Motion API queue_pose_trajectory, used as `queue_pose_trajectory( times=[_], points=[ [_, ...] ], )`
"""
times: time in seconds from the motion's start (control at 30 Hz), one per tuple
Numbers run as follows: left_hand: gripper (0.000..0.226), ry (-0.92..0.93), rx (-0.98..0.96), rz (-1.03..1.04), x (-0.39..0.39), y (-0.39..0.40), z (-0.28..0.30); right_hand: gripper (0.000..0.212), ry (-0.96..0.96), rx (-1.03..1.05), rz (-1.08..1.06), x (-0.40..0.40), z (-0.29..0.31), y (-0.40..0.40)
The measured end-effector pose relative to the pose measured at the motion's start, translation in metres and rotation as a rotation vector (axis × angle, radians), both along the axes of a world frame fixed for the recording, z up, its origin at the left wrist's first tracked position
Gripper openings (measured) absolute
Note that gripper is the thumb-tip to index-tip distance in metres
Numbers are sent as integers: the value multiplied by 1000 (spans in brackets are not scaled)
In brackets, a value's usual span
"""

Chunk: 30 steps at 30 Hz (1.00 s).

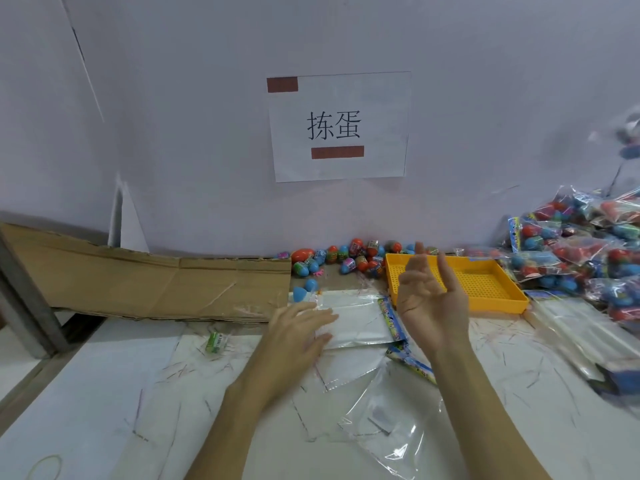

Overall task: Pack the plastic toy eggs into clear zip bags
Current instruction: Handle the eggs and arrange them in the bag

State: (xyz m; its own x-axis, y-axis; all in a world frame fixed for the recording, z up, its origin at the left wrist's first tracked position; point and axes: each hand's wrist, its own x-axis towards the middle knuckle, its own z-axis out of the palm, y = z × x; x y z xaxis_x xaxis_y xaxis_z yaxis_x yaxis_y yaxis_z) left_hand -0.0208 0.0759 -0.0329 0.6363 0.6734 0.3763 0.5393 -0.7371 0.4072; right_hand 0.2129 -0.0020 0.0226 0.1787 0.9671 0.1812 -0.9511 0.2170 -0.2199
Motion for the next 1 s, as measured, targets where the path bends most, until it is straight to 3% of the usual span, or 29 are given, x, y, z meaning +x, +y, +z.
queue_pose_trajectory(
  times=[0.1, 0.17, 0.27, 0.4, 0.5, 0.67, 0.73, 0.87, 0.93, 1.0],
  points=[
    [35, 23, 61, 5, 2, -1, -4, 34, -197, -150, -57, -10, 0, 6],
    [28, 19, 106, 16, 2, 0, -2, 32, -437, -236, -95, -16, -2, 9],
    [16, -20, 137, 20, 3, 0, 1, 21, -1079, -316, -283, -30, -12, 13],
    [11, -174, 117, 65, 2, -2, 3, 18, -1922, -215, -422, -44, -33, 21],
    [11, -227, 70, 164, -2, 2, 5, 34, -2228, -252, -269, -47, -40, 25],
    [19, -216, -62, 245, -4, -1, 11, 27, -2302, -285, -451, -45, -40, 28],
    [36, -289, -142, 243, -3, -2, 16, 25, -2257, -300, -580, -42, -37, 27],
    [68, -601, -321, 192, -1, -4, 24, 19, -1790, -223, -752, -45, -30, 21],
    [75, -679, -378, 162, 0, -6, 27, 20, -1570, -140, -629, -48, -25, 20],
    [62, -758, -416, 139, -1, -5, 28, 21, -1388, -64, -438, -53, -21, 18]
  ],
)
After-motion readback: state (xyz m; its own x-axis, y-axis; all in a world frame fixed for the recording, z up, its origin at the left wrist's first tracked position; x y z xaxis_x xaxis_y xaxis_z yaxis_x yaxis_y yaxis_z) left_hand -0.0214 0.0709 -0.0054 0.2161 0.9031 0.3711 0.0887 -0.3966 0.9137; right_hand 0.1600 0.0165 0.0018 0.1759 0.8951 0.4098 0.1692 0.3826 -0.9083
